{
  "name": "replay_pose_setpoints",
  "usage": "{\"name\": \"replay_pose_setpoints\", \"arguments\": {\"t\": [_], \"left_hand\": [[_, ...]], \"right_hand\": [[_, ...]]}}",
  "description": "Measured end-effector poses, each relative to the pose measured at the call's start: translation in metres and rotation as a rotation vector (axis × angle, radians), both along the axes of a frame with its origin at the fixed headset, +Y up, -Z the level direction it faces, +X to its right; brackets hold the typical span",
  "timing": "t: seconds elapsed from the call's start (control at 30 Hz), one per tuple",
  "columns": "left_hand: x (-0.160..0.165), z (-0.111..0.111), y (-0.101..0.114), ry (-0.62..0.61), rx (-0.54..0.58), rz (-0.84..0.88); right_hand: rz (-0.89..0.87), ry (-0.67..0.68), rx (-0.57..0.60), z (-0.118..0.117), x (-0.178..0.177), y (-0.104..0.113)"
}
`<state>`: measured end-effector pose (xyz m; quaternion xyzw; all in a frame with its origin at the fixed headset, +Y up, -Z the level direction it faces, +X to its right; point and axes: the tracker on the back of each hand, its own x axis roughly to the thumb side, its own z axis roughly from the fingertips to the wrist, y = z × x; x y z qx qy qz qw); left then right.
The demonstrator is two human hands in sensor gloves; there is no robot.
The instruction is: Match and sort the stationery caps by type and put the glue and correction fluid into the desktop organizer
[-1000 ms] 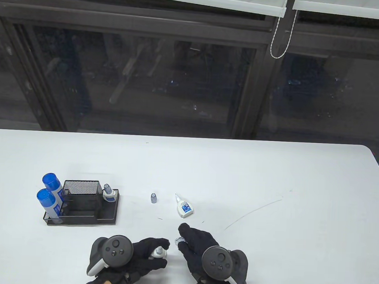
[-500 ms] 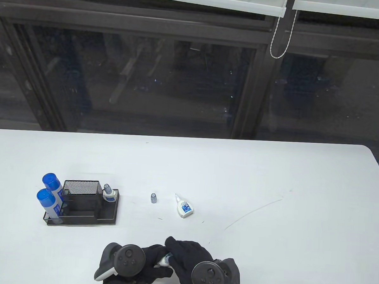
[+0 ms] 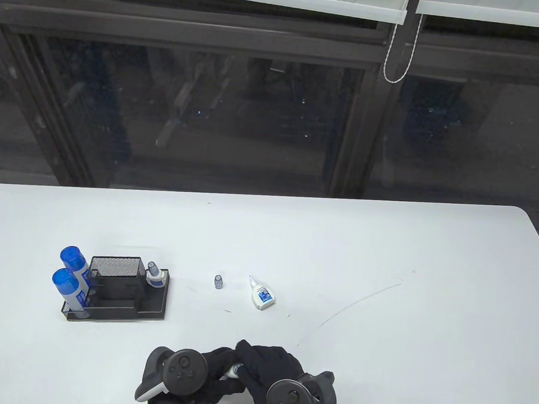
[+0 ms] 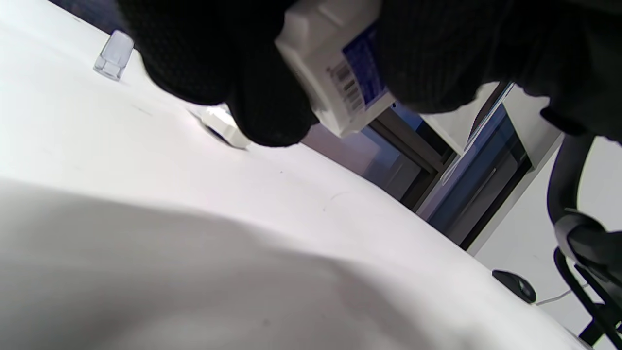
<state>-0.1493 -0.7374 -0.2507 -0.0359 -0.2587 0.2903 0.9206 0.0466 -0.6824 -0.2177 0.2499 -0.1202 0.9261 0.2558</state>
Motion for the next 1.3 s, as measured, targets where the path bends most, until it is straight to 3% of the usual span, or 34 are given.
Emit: {"name": "replay_pose_setpoints", "arguments": {"t": [0.13,0.37,0.43,0.7,0.87,1.0,1.3], "left_hand": [[-0.001,0.001,0.003,0.004,0.032,0.046],[0.003,0.004,0.015,0.001,0.131,-0.016],[0.003,0.003,0.014,0.0,0.115,-0.038],[0.006,0.008,0.008,0.017,0.133,-0.054],[0.009,0.009,0.006,0.022,0.126,-0.114],[0.012,0.017,0.017,0.062,0.246,-0.116],[0.019,0.025,0.026,0.071,0.342,-0.116]], "right_hand": [[-0.026,-0.004,0.012,0.004,-0.001,0.005],[-0.025,-0.016,0.039,0.006,0.0,0.007],[0.002,-0.024,0.052,0.006,-0.002,0.005],[-0.101,0.01,-0.107,-0.003,0.006,-0.005],[0.01,-0.035,-0.026,0.001,0.001,-0.003],[0.001,-0.063,-0.003,0.002,0.002,-0.001],[-0.041,-0.079,0.02,0.001,0.007,0.001]]}}
